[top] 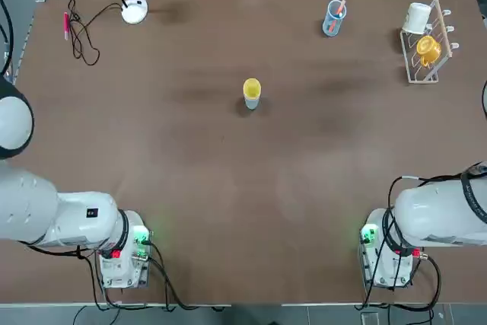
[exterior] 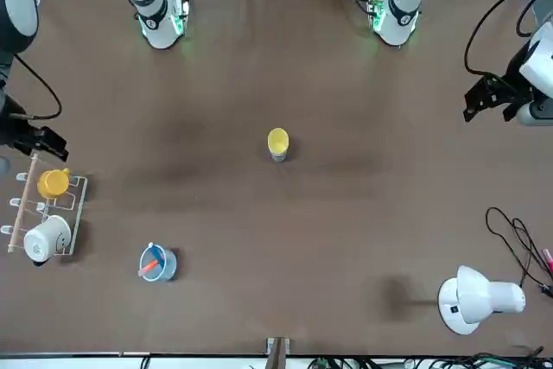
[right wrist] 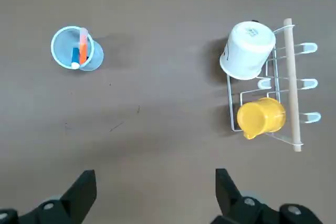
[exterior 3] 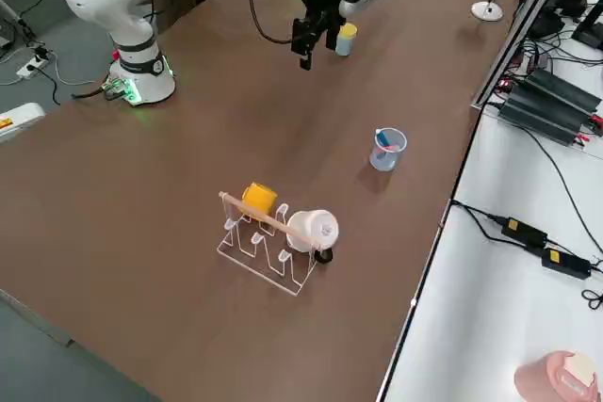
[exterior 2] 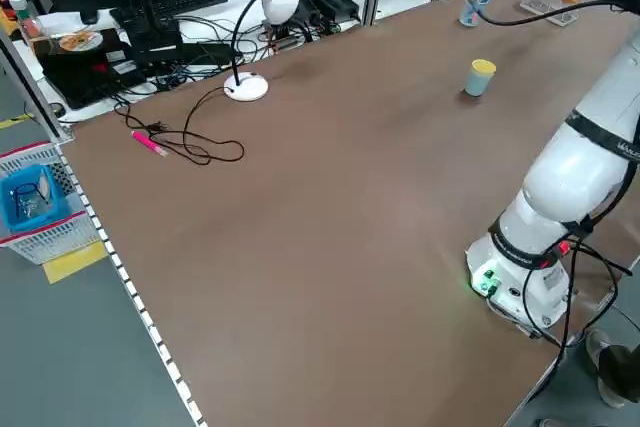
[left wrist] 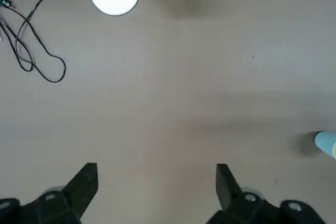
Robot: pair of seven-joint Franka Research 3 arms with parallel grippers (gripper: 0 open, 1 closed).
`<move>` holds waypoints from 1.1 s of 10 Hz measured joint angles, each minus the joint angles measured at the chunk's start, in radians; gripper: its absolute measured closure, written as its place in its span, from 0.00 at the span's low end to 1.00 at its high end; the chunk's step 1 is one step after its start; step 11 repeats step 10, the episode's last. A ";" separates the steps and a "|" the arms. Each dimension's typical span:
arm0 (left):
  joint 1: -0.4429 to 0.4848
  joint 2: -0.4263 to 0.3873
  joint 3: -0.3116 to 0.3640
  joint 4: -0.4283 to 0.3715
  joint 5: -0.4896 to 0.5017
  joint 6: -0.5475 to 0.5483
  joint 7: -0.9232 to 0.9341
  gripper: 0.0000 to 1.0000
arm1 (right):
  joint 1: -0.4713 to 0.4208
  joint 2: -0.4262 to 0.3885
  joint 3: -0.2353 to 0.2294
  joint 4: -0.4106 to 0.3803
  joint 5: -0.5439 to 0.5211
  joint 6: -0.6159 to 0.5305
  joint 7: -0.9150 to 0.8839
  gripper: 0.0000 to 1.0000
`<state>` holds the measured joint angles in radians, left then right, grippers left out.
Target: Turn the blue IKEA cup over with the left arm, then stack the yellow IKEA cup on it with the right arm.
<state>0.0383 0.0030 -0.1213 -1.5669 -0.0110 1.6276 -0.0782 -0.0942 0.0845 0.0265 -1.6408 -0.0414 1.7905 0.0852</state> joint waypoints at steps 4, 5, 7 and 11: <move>0.000 0.000 0.000 0.000 0.000 -0.001 0.000 0.01 | 0.022 -0.016 0.004 0.017 0.018 -0.032 0.052 0.00; 0.000 0.000 0.000 0.000 0.000 -0.001 0.000 0.01 | 0.043 -0.022 0.003 0.030 0.018 -0.052 0.075 0.00; 0.000 0.000 0.000 0.000 0.000 -0.003 0.000 0.01 | 0.087 -0.033 -0.004 0.062 0.018 -0.105 0.126 0.00; 0.000 0.000 0.000 0.000 0.000 -0.006 0.001 0.01 | 0.119 -0.057 -0.006 0.121 0.018 -0.178 0.167 0.00</move>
